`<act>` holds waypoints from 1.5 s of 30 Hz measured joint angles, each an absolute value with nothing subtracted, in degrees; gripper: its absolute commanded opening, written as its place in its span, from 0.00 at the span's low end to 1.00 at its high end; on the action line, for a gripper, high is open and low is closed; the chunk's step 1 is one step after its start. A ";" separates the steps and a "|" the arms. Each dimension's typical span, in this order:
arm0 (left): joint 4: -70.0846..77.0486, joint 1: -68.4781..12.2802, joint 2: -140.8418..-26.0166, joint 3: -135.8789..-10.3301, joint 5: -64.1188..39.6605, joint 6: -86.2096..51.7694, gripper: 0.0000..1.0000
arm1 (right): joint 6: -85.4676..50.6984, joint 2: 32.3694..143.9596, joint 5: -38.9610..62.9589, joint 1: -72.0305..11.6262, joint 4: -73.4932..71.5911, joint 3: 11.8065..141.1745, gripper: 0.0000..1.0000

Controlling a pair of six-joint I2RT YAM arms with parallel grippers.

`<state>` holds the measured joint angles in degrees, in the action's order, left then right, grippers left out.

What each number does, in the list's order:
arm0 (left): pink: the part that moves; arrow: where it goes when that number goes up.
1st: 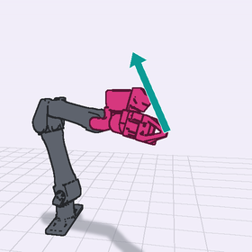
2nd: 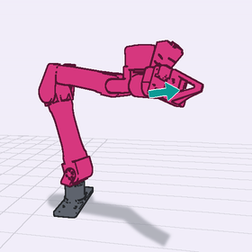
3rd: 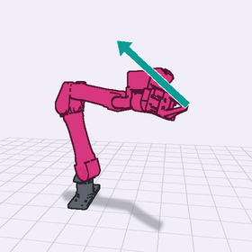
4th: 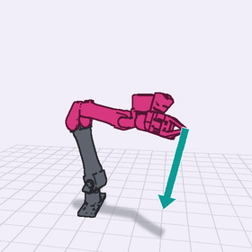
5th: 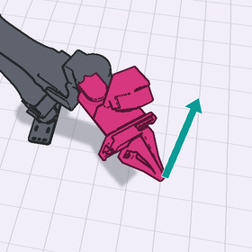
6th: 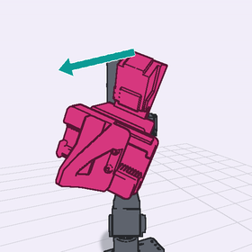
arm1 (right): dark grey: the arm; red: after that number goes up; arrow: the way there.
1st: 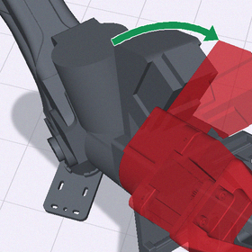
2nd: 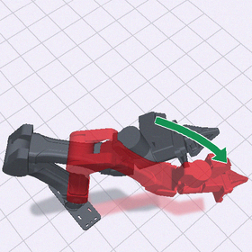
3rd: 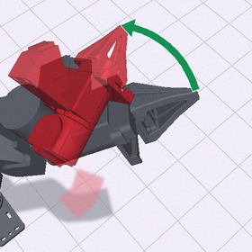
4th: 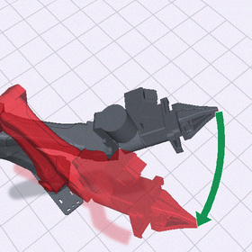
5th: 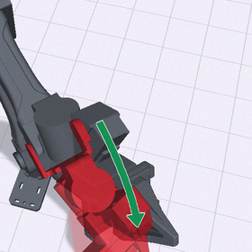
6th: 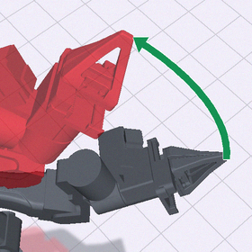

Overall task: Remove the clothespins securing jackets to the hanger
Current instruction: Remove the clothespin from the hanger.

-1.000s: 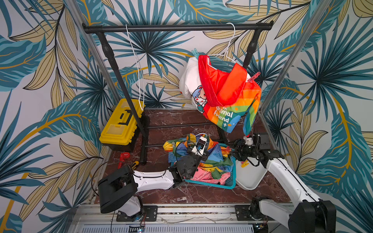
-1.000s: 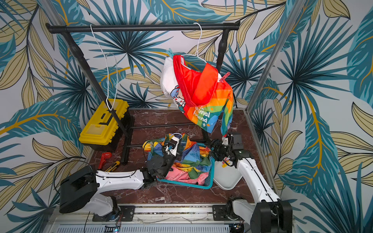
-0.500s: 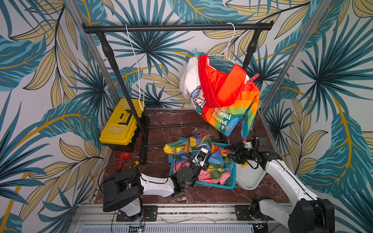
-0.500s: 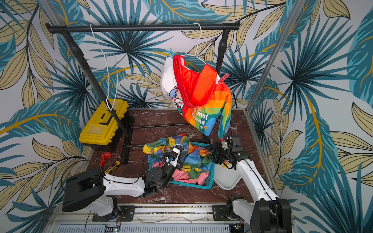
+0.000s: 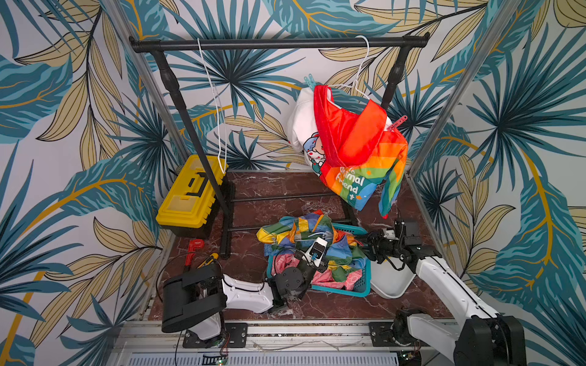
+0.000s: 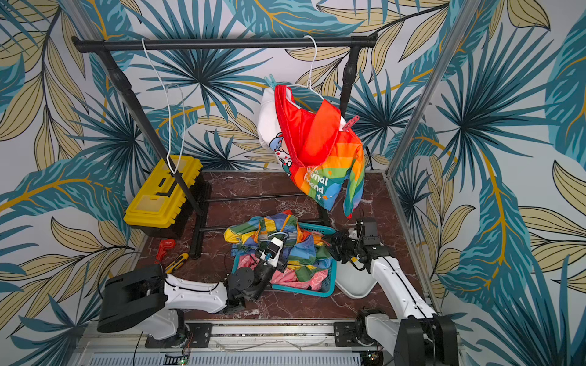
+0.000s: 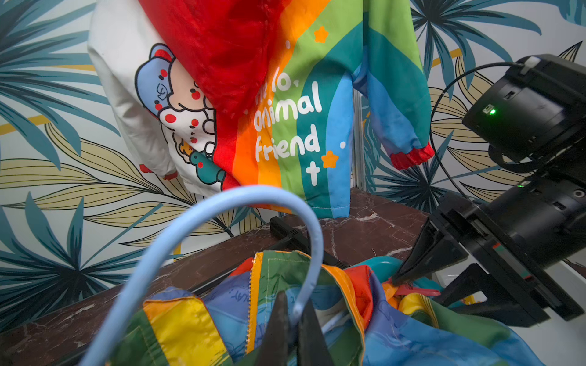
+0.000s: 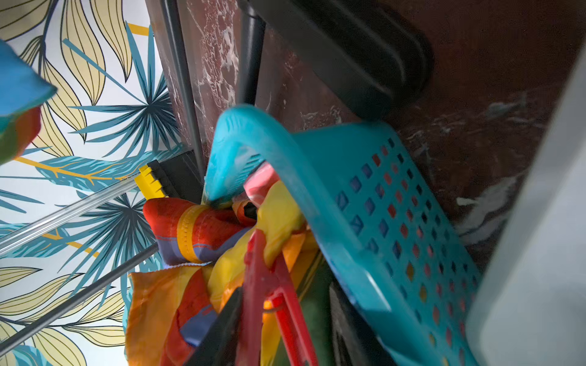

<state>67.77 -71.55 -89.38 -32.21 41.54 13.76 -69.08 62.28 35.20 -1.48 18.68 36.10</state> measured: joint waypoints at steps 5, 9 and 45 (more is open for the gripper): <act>68.38 -71.59 -89.76 -32.14 41.85 13.93 0.00 | -69.41 61.43 35.20 -0.97 18.74 36.10 0.42; 68.79 -71.59 -90.02 -32.14 42.09 13.98 0.00 | -69.41 60.75 35.22 -0.05 19.29 36.10 0.40; 69.32 -71.96 -90.78 -32.14 43.09 14.17 0.00 | -69.80 59.57 37.17 2.09 18.41 35.03 0.00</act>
<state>69.32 -71.96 -90.78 -32.14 43.09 14.17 -69.80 59.57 37.17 2.09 18.41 35.03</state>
